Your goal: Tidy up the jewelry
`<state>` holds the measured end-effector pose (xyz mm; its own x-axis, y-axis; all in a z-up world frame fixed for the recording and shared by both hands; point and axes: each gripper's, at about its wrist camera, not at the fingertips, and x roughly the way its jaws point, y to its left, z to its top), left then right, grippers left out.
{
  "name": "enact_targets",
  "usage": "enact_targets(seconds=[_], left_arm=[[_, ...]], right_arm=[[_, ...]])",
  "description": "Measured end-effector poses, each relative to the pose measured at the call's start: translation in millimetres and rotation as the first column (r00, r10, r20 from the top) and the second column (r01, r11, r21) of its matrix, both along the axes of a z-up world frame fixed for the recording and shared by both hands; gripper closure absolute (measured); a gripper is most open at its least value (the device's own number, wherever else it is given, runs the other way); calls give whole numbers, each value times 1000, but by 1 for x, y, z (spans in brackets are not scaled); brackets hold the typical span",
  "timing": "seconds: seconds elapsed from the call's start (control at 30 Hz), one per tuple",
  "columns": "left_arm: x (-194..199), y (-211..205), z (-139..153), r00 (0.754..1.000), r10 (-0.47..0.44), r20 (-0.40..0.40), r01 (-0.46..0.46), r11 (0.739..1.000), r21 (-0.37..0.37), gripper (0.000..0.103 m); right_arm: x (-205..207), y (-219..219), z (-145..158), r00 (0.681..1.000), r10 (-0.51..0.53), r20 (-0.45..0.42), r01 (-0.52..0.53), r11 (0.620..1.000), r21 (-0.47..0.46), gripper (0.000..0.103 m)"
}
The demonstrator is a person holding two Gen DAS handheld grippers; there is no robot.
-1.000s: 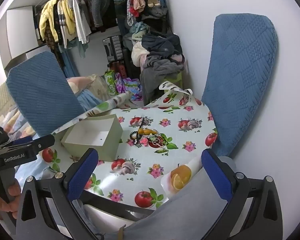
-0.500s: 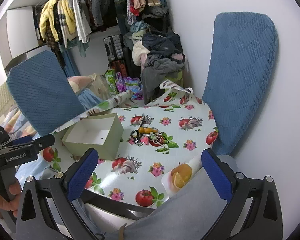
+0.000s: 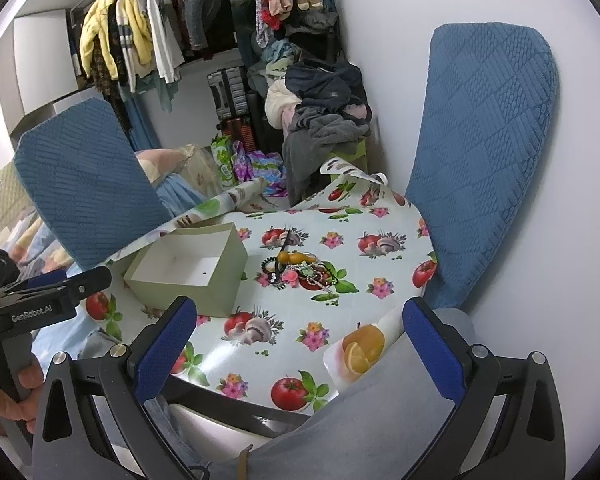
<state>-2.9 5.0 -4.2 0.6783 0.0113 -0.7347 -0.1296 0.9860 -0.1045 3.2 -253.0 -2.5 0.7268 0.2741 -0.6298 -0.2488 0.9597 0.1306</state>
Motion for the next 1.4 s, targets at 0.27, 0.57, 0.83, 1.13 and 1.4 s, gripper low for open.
enact_targets(seconds=[0.27,0.57,0.83,1.13,1.4], left_arm=[[1,0,-2,1000,-11,-5,11,1000,-8,0],[1,-1,-3,1000,-19,-11,19,1000,-17,0],[3,-1,-5,1000,-21,-17,20,1000,-20,0],[9,-2,-8,1000,-8,-18,8,1000,-10,0],[28,2,-15,1000,21,-7,-22,1000,-18,0]], right_arm=[[0,-1,-1,1000,-6,-1,6,1000,14,0],[-1,2,-5,1000,2,-12,-2,1000,4,0],[2,1,-7,999,28,-28,-27,998,49,2],[10,-1,-12,999,34,-26,-33,999,41,14],[33,-2,-26,996,81,-45,-79,996,50,22]])
